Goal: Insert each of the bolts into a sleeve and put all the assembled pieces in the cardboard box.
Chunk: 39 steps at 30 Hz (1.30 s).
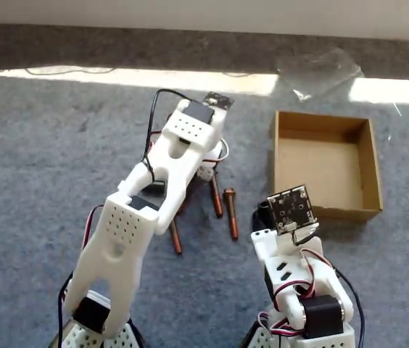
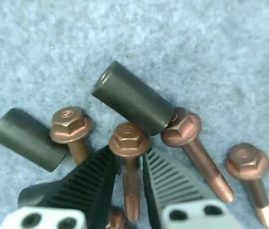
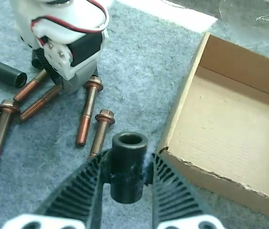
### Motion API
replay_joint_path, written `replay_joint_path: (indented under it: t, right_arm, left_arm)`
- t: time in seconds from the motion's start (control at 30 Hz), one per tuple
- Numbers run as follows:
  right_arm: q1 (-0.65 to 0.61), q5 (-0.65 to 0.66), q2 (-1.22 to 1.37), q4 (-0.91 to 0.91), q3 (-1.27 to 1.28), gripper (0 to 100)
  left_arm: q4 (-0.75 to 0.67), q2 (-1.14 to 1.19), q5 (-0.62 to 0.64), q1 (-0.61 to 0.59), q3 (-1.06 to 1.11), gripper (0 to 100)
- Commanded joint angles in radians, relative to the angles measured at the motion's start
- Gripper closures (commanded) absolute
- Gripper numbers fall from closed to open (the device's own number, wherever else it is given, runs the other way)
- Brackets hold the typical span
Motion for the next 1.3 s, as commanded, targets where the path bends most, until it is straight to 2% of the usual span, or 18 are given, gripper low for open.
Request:
replay_joint_path:
  t: [0.0,0.23,0.33,0.4,0.67,0.9,1.17,1.27]
  right_arm:
    - [-0.008,0.002,-0.007,-0.028,-0.005,99.5]
    - [-0.008,0.002,-0.007,-0.031,-0.005,99.5]
    - [-0.008,0.002,-0.007,-0.033,-0.005,99.5]
    - [-0.008,0.002,-0.007,-0.035,-0.005,99.5]
    - [-0.010,-0.005,-0.007,-0.065,0.013,99.5]
    - [-0.010,-0.002,-0.007,-0.234,0.151,99.5]
    - [-0.010,-0.003,-0.007,-0.246,0.170,99.5]
    - [-0.061,-0.002,-0.007,-0.246,0.173,99.5]
  left_arm:
    - [-0.066,0.007,-0.009,0.024,-0.036,100]
    - [-0.060,-0.007,-0.023,0.021,-0.041,100]
    - [-0.021,-0.062,-0.143,0.021,-0.058,100]
    - [0.009,-0.117,-0.175,0.024,-0.058,100]
    - [0.054,-0.236,-0.178,0.018,-0.047,100]
    - [0.091,-0.303,-0.178,0.018,-0.047,100]
    - [0.155,-0.426,-0.180,-0.027,-0.045,100]
    - [0.181,-0.472,-0.180,-0.038,-0.045,100]
